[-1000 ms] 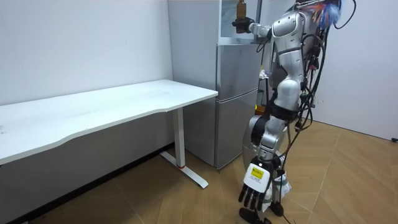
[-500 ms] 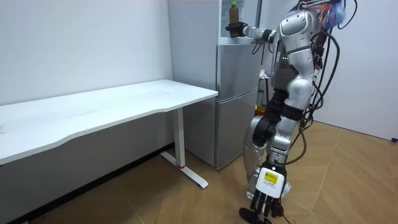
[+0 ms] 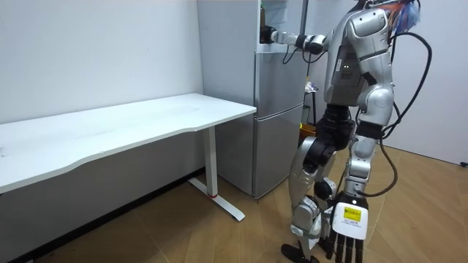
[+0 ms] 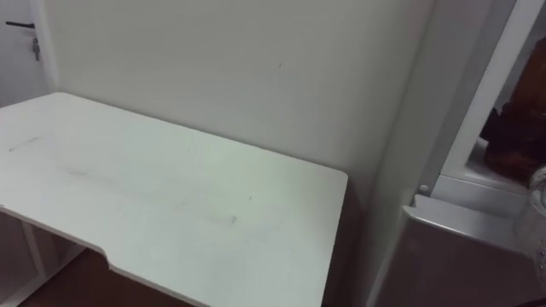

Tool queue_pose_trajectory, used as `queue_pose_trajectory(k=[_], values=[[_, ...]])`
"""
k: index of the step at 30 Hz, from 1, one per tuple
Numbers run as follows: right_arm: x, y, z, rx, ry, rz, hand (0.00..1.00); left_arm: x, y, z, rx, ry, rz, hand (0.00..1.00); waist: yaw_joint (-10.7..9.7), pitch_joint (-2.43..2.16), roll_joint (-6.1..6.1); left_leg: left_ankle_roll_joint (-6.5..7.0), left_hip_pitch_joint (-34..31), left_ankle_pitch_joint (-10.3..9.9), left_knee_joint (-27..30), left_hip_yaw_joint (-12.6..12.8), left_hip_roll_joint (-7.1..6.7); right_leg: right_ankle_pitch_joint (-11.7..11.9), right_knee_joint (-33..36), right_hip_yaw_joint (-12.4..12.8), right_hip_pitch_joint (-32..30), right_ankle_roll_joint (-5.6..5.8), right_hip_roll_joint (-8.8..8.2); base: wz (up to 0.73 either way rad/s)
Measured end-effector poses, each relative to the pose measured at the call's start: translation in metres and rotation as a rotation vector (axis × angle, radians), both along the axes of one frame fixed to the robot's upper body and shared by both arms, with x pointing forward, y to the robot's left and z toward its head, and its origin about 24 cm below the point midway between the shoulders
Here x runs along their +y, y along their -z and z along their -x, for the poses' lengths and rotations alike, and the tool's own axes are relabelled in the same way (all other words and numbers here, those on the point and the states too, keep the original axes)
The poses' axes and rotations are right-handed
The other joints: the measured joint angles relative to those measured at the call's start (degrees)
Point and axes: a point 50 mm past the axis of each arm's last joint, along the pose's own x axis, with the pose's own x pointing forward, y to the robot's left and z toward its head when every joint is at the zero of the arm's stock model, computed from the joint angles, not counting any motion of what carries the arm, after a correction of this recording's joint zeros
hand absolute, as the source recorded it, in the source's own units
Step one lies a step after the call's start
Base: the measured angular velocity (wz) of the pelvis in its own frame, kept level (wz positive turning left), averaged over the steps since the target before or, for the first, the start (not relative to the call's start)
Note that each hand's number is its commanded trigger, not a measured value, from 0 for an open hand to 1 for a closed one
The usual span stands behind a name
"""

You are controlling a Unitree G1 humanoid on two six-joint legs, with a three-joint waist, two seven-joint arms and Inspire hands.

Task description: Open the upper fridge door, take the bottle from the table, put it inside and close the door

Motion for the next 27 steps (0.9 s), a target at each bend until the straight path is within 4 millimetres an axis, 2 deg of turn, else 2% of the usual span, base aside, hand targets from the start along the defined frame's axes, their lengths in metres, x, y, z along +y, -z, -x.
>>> queue_pose_trajectory(k=[4, 9, 21, 27], values=[[0.003, 0.001, -0.001, -0.008, -0.014, 0.006, 1.0, 0.0, 0.0, -0.001, -0.004, 0.0, -0.001, 0.0, 0.0, 0.27, 0.42, -0.04, -0.2, 0.0, 0.2, -0.1, 0.03, 0.0, 0.0, -0.3, 0.0, -0.01, -0.24, 0.0], [0.003, 0.0, -0.001, -0.02, -0.001, 0.006, 1.0, 0.003, -0.001, -0.01, -0.04, 0.018, -0.011, 0.0, -0.1, 0.28, 0.5, -0.04, -1.1, 0.0, 1.2, -0.5, -0.18, -0.4, -0.1, -0.6, -0.3, -0.65, -0.35, 0.04], [0.003, -0.001, 0.0, -0.039, 0.021, 0.031, 1.0, 0.003, -0.001, -0.012, -0.036, 0.038, -0.01, 0.0, -0.1, 0.33, 0.65, -0.36, -2.5, 0.2, 2.1, -1.1, 0.01, -0.8, -0.1, -1.8, -1.1, -1.1, -0.33, 0.02], [0.0, 0.001, 0.001, -0.05, 0.044, 0.044, 1.0, 0.006, -0.002, -0.014, -0.027, 0.069, -0.012, 0.0, 0.0, 0.36, 0.68, -0.4, -3.2, 0.2, 2.5, -1.4, 0.01, -1.1, 0.0, -1.9, -1.7, -0.85, -0.25, 0.04]])
